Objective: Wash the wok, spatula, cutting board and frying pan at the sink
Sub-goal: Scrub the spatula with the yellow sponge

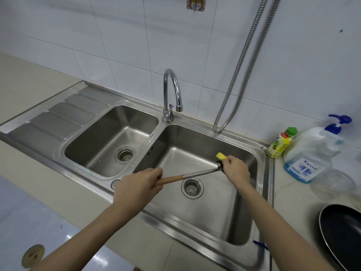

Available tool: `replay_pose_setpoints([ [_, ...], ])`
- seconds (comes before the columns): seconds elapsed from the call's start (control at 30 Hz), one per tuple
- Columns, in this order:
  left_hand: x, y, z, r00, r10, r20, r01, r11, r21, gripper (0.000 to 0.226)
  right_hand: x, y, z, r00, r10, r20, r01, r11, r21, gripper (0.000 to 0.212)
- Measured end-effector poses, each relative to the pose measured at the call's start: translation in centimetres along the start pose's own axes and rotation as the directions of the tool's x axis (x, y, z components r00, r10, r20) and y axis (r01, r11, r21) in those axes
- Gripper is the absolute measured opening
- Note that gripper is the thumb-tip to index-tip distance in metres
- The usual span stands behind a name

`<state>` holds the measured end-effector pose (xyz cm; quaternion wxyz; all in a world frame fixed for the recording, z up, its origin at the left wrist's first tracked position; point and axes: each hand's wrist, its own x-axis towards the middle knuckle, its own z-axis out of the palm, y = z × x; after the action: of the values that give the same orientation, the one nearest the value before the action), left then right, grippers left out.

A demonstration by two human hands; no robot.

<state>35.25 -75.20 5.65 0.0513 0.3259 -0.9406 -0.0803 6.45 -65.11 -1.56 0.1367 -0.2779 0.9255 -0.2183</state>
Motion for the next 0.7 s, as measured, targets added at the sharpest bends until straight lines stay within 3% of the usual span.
replay_pose_setpoints([
  [0.13, 1.6, 1.0, -0.4, 0.998, 0.023, -0.06, -0.016, 0.994, 0.105, 0.016, -1.8, -3.5, 0.6, 0.973, -0.211, -0.092, 0.201, 0.974, -0.1, 0.032],
  [0.27, 1.4, 1.6, -0.8, 0.999, -0.007, -0.04, 0.011, 0.996, 0.085, 0.016, -1.0, -3.2, 0.1, 0.943, -0.267, -0.199, 0.187, 0.919, -0.348, 0.032],
  [0.33, 1.6, 1.9, -0.6, 0.998, -0.055, -0.021, 0.055, 0.998, 0.03, 0.015, -1.9, -3.4, 0.4, 0.926, -0.305, -0.223, 0.235, 0.926, -0.295, 0.03],
  [0.37, 1.8, 2.0, -0.5, 0.997, -0.075, -0.02, 0.075, 0.997, 0.005, 0.015, -2.8, -3.7, 0.8, 0.898, -0.375, -0.231, 0.325, 0.918, -0.229, 0.03],
  [0.43, 1.9, 2.2, -0.2, 0.995, -0.103, -0.014, 0.103, 0.994, -0.033, 0.015, -5.3, -4.6, 1.9, 0.796, -0.558, -0.233, 0.536, 0.83, -0.155, 0.031],
  [0.5, 1.7, 2.1, 0.1, 0.995, -0.102, -0.024, 0.101, 0.995, -0.018, 0.015, -6.1, -4.6, 2.1, 0.734, -0.635, -0.24, 0.611, 0.772, -0.174, 0.029],
  [0.63, 0.9, 0.7, 0.3, 0.987, -0.028, -0.16, 0.035, 0.999, 0.039, 0.019, -3.0, -2.4, -0.3, 0.823, -0.45, -0.347, 0.357, 0.885, -0.3, 0.021],
  [0.7, 0.5, 0.1, 0.2, 0.982, 0.015, -0.188, -0.001, 0.997, 0.074, 0.023, -0.9, -1.3, -1.4, 0.885, -0.33, -0.328, 0.238, 0.927, -0.291, 0.019],
])
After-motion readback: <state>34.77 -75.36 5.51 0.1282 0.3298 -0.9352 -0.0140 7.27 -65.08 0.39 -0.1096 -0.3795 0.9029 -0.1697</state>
